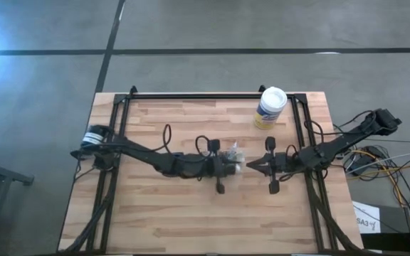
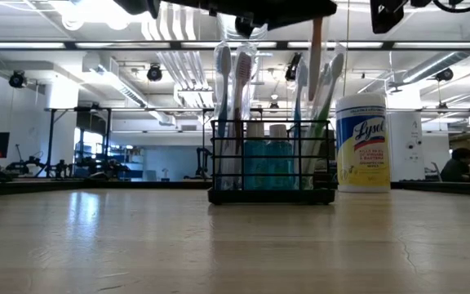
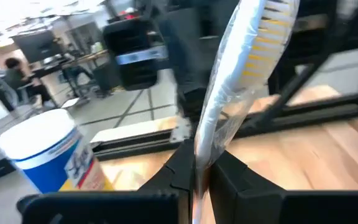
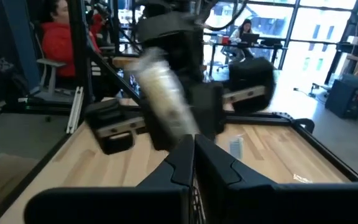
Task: Pick & Place toothbrushing station
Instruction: Put the orange toothbrush into the mesh organizer
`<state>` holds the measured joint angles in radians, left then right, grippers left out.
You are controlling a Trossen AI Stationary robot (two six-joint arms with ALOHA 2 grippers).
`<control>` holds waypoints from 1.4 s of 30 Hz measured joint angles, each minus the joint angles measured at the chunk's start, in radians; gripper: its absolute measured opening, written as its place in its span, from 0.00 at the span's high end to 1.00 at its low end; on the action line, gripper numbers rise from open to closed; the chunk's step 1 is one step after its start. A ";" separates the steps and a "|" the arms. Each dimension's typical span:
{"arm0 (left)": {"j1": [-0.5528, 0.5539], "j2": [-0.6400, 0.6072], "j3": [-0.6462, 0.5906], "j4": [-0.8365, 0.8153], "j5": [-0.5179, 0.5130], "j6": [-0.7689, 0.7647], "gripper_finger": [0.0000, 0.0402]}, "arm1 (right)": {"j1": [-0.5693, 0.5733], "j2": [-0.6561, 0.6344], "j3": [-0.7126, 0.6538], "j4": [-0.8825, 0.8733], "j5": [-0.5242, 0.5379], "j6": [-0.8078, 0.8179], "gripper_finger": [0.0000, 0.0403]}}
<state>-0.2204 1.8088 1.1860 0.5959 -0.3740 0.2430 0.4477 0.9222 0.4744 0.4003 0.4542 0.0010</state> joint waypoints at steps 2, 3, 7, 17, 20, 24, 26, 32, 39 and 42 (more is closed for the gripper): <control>0.008 0.000 -0.001 0.008 -0.014 -0.028 0.94 | 0.000 0.000 0.000 0.001 -0.001 0.000 0.98; 0.011 0.000 -0.001 0.008 -0.020 -0.034 0.94 | 0.000 0.001 0.000 0.000 -0.001 0.000 0.98; 0.019 0.001 -0.008 0.005 -0.019 -0.083 0.94 | 0.000 0.002 0.000 0.000 0.000 -0.003 0.98; 0.026 0.001 -0.030 -0.022 -0.010 -0.142 0.94 | 0.000 0.011 0.000 0.001 -0.001 -0.003 0.98; 0.030 0.001 -0.031 -0.039 -0.003 -0.137 0.94 | 0.000 0.016 0.000 0.006 -0.001 -0.001 0.98; 0.031 0.002 -0.030 -0.036 0.005 -0.119 0.94 | 0.000 0.045 0.001 0.038 0.000 0.000 0.98; 0.031 0.002 -0.027 -0.035 0.016 -0.117 0.94 | 0.000 0.070 0.013 0.042 -0.001 -0.005 0.97; 0.032 0.002 -0.016 -0.035 0.051 -0.116 0.94 | -0.003 0.176 0.077 0.041 0.055 -0.008 0.84; 0.033 0.000 -0.013 -0.047 0.069 -0.117 0.94 | -0.002 0.237 0.135 0.027 0.125 -0.024 0.66; 0.033 -0.012 -0.013 -0.059 0.070 -0.116 0.94 | -0.002 0.228 0.142 0.004 0.125 -0.022 0.62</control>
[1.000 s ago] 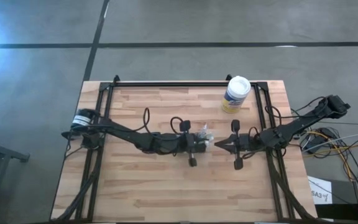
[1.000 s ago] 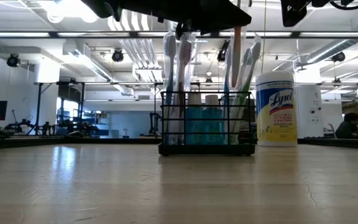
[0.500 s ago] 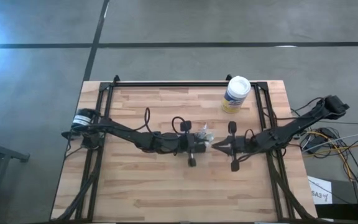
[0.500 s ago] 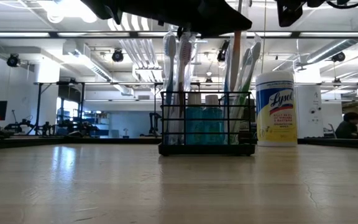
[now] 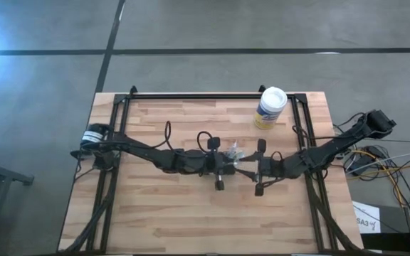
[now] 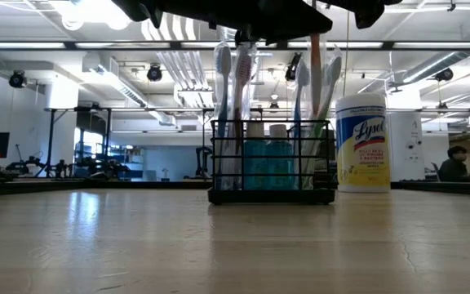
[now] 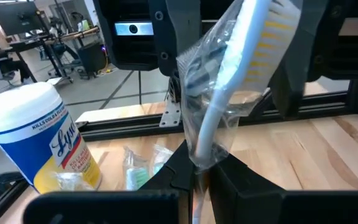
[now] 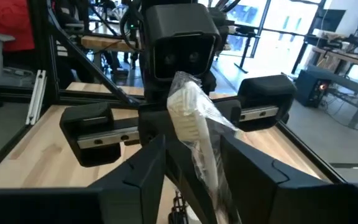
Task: Pick & Place toothbrushing station
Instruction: Put the orange toothbrush into the mesh organizer
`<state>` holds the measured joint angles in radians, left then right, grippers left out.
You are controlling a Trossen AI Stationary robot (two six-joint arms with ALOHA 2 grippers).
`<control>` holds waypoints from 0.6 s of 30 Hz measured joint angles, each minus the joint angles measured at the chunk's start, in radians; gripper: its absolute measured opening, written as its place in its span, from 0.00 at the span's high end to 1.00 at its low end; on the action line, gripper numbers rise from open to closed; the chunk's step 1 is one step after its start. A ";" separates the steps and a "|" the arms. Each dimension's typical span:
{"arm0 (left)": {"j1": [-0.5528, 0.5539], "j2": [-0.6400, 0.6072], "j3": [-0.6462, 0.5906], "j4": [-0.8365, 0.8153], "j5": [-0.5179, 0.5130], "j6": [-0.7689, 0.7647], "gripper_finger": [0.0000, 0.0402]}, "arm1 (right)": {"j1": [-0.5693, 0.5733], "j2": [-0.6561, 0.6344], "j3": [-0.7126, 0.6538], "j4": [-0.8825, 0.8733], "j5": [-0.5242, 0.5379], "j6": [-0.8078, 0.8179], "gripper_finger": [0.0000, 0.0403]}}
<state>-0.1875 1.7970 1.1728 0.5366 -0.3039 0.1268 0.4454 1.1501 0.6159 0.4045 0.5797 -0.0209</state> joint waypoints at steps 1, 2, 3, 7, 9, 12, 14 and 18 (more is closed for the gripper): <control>0.000 -0.006 0.000 -0.003 0.000 0.003 0.94 | 0.000 -0.006 0.000 -0.007 0.001 0.005 0.61; 0.000 -0.015 -0.001 -0.006 0.000 0.007 0.94 | 0.000 -0.013 0.000 -0.010 0.005 0.014 0.61; 0.000 -0.026 -0.002 -0.007 0.002 0.011 0.94 | 0.000 -0.020 -0.002 -0.014 0.010 0.018 0.60; -0.003 -0.056 -0.001 0.009 0.040 0.012 0.94 | 0.000 -0.030 -0.004 -0.025 0.022 0.021 0.61; -0.003 -0.056 -0.001 0.001 0.050 0.003 0.94 | -0.001 -0.030 -0.003 -0.028 0.021 0.017 0.62; -0.003 -0.052 -0.001 -0.013 0.055 0.003 0.94 | -0.001 -0.030 0.002 -0.024 0.021 0.013 0.63; -0.003 -0.052 -0.001 -0.006 0.056 0.002 0.94 | -0.002 -0.031 0.002 -0.025 0.021 0.013 0.65; -0.003 -0.052 -0.001 -0.010 0.058 0.002 0.94 | -0.002 -0.031 0.002 -0.025 0.019 0.009 0.67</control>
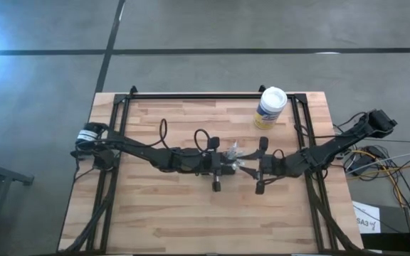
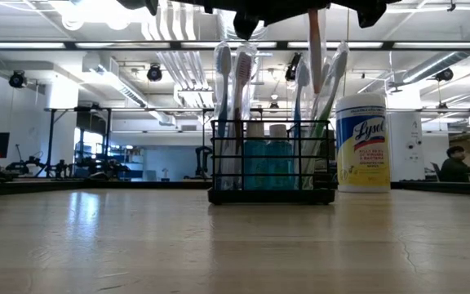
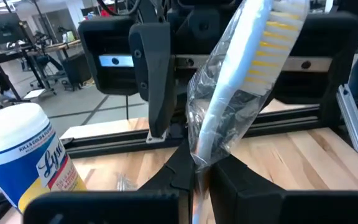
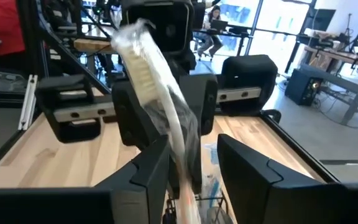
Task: Pick & Place toothbrushing station
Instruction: Put the orange toothbrush into the mesh organizer
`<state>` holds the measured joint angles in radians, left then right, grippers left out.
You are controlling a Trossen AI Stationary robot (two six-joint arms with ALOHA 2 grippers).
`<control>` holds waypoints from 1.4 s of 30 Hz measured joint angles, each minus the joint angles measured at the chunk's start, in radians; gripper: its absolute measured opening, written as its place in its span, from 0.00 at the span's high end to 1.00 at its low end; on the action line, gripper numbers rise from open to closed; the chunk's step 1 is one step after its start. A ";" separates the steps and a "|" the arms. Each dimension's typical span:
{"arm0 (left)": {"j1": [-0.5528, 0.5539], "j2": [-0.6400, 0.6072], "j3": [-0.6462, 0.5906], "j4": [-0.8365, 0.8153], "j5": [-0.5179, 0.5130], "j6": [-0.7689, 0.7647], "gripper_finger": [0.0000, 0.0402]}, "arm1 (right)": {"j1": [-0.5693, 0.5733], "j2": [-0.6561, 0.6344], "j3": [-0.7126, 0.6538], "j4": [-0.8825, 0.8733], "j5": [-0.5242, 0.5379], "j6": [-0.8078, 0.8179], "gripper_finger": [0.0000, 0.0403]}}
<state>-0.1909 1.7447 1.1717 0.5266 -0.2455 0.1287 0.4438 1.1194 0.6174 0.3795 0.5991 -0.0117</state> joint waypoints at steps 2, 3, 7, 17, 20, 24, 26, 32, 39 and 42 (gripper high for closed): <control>0.000 0.000 0.000 0.002 0.002 0.000 0.94 | 0.000 0.000 0.000 0.005 0.000 -0.008 0.69; 0.000 0.000 0.000 0.004 0.002 0.000 0.94 | 0.000 0.000 0.000 0.016 0.000 -0.012 0.69; 0.000 0.000 0.000 0.004 0.002 0.000 0.94 | 0.000 0.000 0.000 0.034 -0.006 -0.015 0.71; 0.012 0.000 0.000 0.004 0.002 0.007 0.94 | -0.021 0.000 0.000 0.036 -0.100 -0.010 0.73; 0.016 0.000 0.000 0.004 0.002 0.007 0.94 | -0.023 0.000 0.000 0.046 -0.101 -0.013 0.72; 0.021 0.000 0.000 0.003 0.009 0.006 0.94 | -0.037 0.001 0.000 0.044 -0.103 -0.010 0.71; 0.023 0.000 0.001 0.003 0.014 0.006 0.94 | -0.045 0.000 0.000 0.045 -0.103 -0.011 0.71; 0.026 0.000 0.029 -0.018 0.040 0.005 0.94 | -0.061 0.002 0.000 0.047 -0.103 -0.014 0.76; 0.026 0.000 0.043 -0.054 0.043 0.008 0.94 | -0.061 0.004 0.000 0.046 -0.108 -0.039 0.90; 0.026 0.000 0.042 -0.055 0.044 0.003 0.94 | -0.061 0.004 0.000 0.044 -0.110 -0.056 0.96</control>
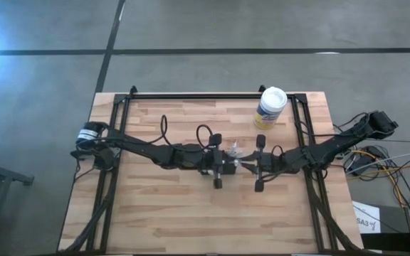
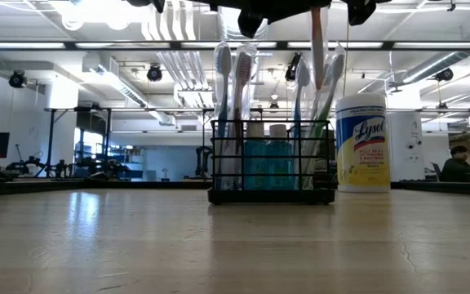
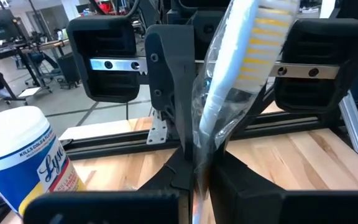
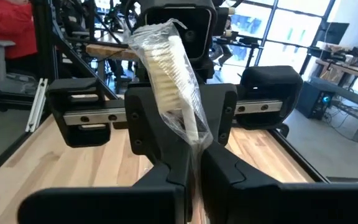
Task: Pick & Place toothbrushing station
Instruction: Put the orange toothbrush into the mesh organizer
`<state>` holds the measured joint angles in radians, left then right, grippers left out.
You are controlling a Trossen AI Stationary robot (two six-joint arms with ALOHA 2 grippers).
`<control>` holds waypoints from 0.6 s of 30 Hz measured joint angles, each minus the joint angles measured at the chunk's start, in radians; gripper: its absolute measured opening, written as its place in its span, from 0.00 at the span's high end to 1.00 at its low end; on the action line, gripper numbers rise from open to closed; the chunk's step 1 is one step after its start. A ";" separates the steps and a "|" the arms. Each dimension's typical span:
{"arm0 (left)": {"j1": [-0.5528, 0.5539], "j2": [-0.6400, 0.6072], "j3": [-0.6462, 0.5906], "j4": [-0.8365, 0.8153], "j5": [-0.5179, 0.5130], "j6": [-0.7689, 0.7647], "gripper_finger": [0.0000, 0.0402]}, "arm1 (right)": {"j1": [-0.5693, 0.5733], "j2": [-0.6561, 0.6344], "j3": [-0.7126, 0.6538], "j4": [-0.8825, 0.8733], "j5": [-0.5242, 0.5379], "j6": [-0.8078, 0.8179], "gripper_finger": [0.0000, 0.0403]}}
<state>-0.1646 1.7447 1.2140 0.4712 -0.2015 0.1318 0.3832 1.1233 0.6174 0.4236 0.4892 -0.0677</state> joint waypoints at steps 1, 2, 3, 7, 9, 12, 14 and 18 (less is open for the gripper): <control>0.000 0.000 0.000 -0.001 0.001 -0.002 0.94 | 0.000 0.000 0.000 0.000 0.000 0.000 0.96; 0.000 0.000 0.000 -0.001 0.000 -0.003 0.94 | 0.000 0.000 0.000 0.000 0.000 0.000 0.96; 0.000 0.000 0.000 -0.001 0.003 -0.007 0.93 | 0.000 0.000 0.000 0.001 0.000 0.000 0.96; -0.003 -0.014 -0.003 -0.021 0.032 -0.002 0.80 | 0.000 0.000 0.000 0.007 -0.001 0.006 0.96; -0.007 -0.035 -0.003 -0.055 0.050 -0.002 0.71 | 0.000 0.000 0.000 0.013 -0.002 0.008 0.96; -0.010 -0.082 0.001 -0.137 0.060 -0.003 0.58 | 0.000 -0.001 0.000 0.019 -0.002 0.007 0.97; -0.010 -0.126 0.001 -0.202 0.062 -0.011 0.51 | 0.000 -0.002 0.000 0.020 0.003 0.007 0.97; -0.013 -0.244 0.002 -0.356 0.062 -0.021 0.42 | 0.000 0.000 0.000 0.013 0.004 0.004 0.97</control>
<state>-0.1776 1.5006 1.2164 0.1149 -0.1398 0.1110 0.3832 1.1233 0.6174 0.4370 0.4931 -0.0639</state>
